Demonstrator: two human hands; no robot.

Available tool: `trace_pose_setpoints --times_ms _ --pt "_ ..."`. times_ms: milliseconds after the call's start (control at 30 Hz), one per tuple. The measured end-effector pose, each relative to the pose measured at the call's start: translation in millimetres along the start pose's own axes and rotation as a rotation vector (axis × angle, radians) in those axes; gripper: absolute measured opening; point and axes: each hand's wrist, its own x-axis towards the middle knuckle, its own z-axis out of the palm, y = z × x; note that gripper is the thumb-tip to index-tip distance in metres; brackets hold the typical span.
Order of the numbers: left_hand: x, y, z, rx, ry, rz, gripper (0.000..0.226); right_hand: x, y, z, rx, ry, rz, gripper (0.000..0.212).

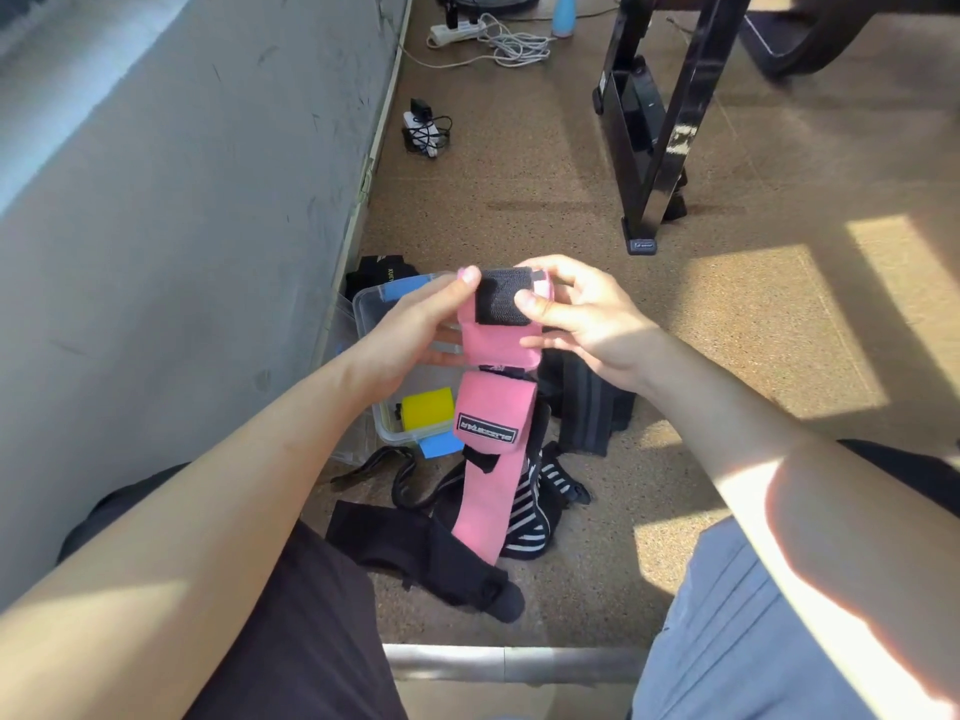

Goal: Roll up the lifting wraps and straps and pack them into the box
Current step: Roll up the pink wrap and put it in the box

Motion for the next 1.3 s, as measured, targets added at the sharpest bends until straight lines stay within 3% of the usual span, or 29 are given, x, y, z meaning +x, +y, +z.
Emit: trace_pose_setpoints --times_ms 167,300,467,533,667,800,1000,1100,1300 --pt "-0.5 -1.5 3.3 0.061 0.001 0.057 0.035 -4.6 -3.5 -4.8 -0.03 -0.024 -0.002 0.041" --pt "-1.4 -1.1 0.2 0.041 0.021 0.104 0.044 -3.5 -7.7 -10.1 -0.192 -0.027 0.047 0.052" --pt "-5.7 3.4 3.9 0.038 0.022 0.103 0.042 -4.3 -6.7 -9.2 -0.167 -0.036 0.015 0.033" --pt "-5.8 6.5 1.8 0.022 0.027 0.036 0.043 -4.0 -8.2 -9.3 -0.128 0.004 0.028 0.026" --pt "-4.5 1.2 -1.4 0.158 0.014 -0.138 0.065 -2.2 -11.5 -10.7 -0.025 0.107 0.07 0.021" --pt "-5.2 -8.1 8.5 0.29 -0.062 -0.28 0.032 -2.4 -13.5 -12.1 0.011 0.16 0.092 0.021" --pt "-0.6 -15.4 5.3 0.145 -0.015 -0.194 0.032 -0.9 -14.6 -13.3 0.0 0.286 0.159 0.049" --pt "-5.5 -8.1 3.2 0.037 -0.013 -0.146 0.048 1.4 -15.5 -15.5 0.009 0.342 0.208 0.059" --pt "-10.3 -11.1 -0.4 -0.007 -0.052 0.048 0.062 1.9 -18.5 -16.5 0.074 0.295 0.251 0.056"
